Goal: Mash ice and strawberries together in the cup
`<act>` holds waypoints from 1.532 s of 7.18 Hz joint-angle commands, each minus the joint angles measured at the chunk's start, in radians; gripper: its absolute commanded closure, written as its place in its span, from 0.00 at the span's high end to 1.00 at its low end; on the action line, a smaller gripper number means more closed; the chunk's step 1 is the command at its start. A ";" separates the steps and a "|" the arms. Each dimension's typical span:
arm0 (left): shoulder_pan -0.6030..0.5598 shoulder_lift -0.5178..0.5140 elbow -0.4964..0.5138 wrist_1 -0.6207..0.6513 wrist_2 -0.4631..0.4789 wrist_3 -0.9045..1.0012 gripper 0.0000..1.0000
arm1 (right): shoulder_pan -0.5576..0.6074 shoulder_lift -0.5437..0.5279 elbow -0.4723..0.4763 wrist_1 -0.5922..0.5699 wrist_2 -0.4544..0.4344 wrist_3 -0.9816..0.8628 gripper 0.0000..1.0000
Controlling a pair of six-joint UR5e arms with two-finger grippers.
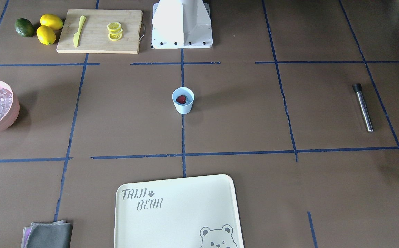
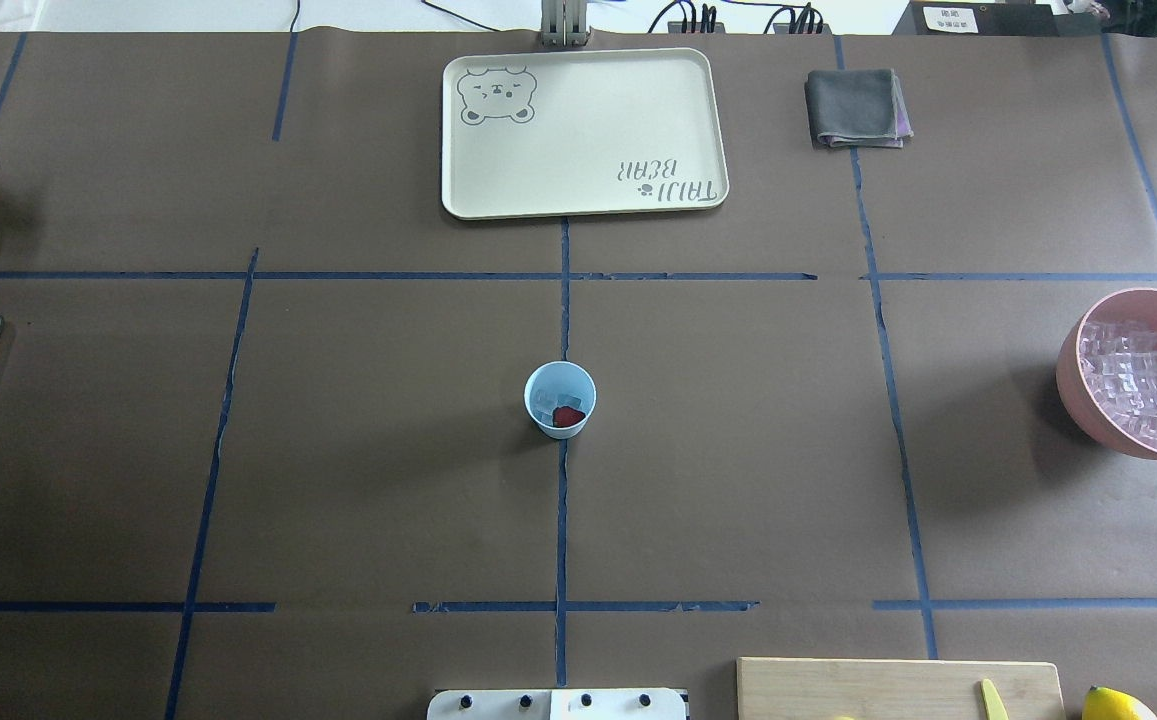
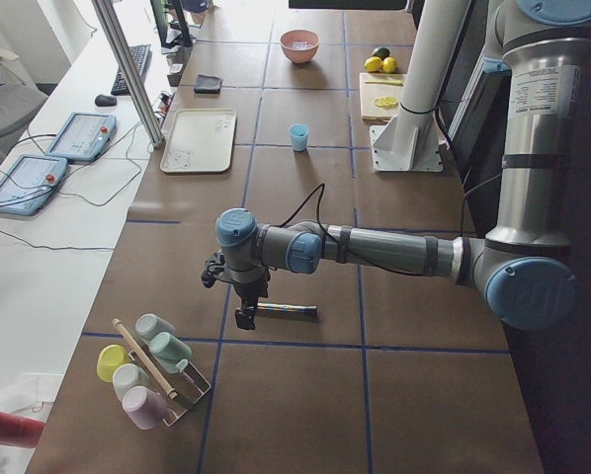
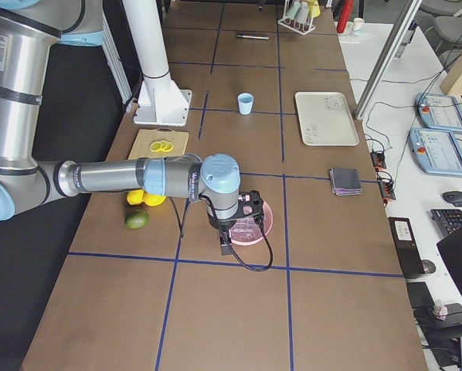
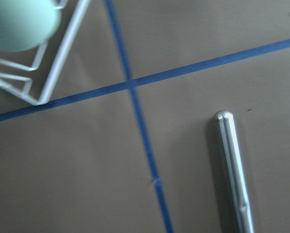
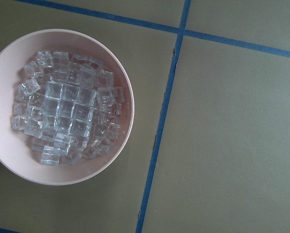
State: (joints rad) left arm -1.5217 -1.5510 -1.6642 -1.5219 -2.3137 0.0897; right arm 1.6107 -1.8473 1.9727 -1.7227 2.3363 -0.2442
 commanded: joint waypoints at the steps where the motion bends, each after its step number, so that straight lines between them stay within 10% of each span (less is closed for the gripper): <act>1: -0.089 0.037 -0.003 0.003 -0.069 0.013 1.00 | 0.000 -0.004 0.000 0.000 0.000 0.000 0.99; 11: -0.092 0.085 -0.002 -0.047 -0.064 0.013 1.00 | 0.000 0.000 -0.006 0.000 0.000 0.002 0.99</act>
State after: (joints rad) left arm -1.6137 -1.4673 -1.6664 -1.5692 -2.3777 0.1026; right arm 1.6107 -1.8470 1.9677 -1.7226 2.3362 -0.2423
